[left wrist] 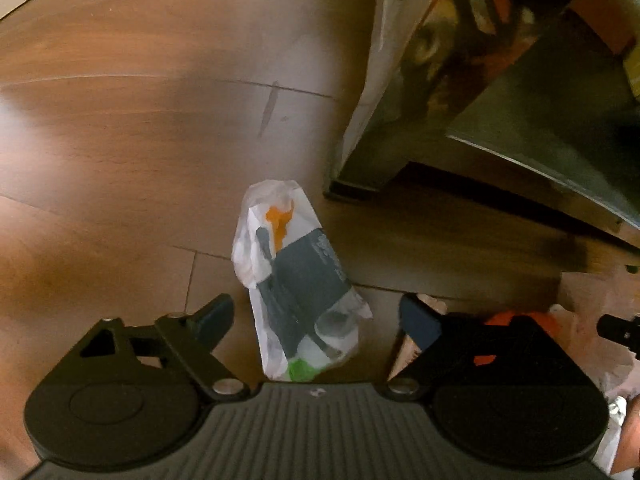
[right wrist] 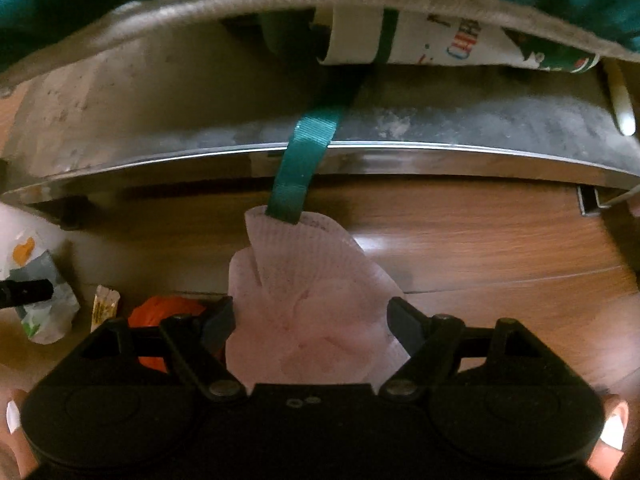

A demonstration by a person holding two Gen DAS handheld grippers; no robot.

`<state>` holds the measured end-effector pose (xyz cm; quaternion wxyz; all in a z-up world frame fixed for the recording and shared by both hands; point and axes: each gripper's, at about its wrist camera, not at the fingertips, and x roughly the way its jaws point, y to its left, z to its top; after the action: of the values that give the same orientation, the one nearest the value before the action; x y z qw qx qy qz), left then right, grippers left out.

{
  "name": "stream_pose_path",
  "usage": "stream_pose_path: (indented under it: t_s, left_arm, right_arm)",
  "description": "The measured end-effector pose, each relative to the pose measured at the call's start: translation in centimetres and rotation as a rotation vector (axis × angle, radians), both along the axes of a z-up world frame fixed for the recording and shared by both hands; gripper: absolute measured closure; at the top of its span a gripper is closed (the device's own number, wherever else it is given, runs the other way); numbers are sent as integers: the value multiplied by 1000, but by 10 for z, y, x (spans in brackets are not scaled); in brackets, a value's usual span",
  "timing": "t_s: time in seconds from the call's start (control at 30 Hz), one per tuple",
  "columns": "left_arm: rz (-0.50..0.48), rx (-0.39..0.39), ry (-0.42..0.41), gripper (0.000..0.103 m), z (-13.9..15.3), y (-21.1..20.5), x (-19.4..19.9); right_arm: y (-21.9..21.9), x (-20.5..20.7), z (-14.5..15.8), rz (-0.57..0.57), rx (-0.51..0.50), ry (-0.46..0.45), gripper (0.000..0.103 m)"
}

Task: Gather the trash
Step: 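Close the left tool on the white bag while the right tool grips the pink mesh bag, then lift both held bags and carry them over the teal trash bin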

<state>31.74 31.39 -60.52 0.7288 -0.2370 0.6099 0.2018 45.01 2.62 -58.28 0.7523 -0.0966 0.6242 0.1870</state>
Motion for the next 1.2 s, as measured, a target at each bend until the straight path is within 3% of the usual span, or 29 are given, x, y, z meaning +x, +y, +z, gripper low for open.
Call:
stream_pose_path:
  t_s: [0.13, 0.27, 0.33, 0.5, 0.6, 0.67, 0.8, 0.93, 1.2]
  left_arm:
    - [6, -19, 20, 44, -8, 0, 4]
    - [-2, -14, 11, 55, -6, -5, 2]
    - [-9, -15, 4, 68, -13, -4, 3]
    - [-2, -10, -11, 80, -10, -4, -2]
    - [-9, -16, -25, 83, -10, -7, -4]
    - [-18, -21, -29, 86, -12, -7, -4]
    - [-27, -34, -39, 90, -9, -7, -8]
    - [-39, -16, -37, 93, -4, -4, -10]
    - [-124, 2, -39, 94, 51, -4, -34]
  right_arm:
    - [-3, 2, 0, -3, 3, 3, 24]
    - [5, 1, -4, 15, -9, -12, 25]
    - [3, -1, -4, 17, -11, -14, 25]
    - [-3, -7, -1, 19, -12, -19, 32]
    - [2, -6, -4, 24, -44, 3, 87]
    - [2, -5, -3, 19, -43, -2, 86]
    - [0, -12, 9, 41, -47, -28, 96]
    - [-9, -19, 27, 31, -45, -20, 97]
    - [-23, -52, 93, 32, -19, -44, 98]
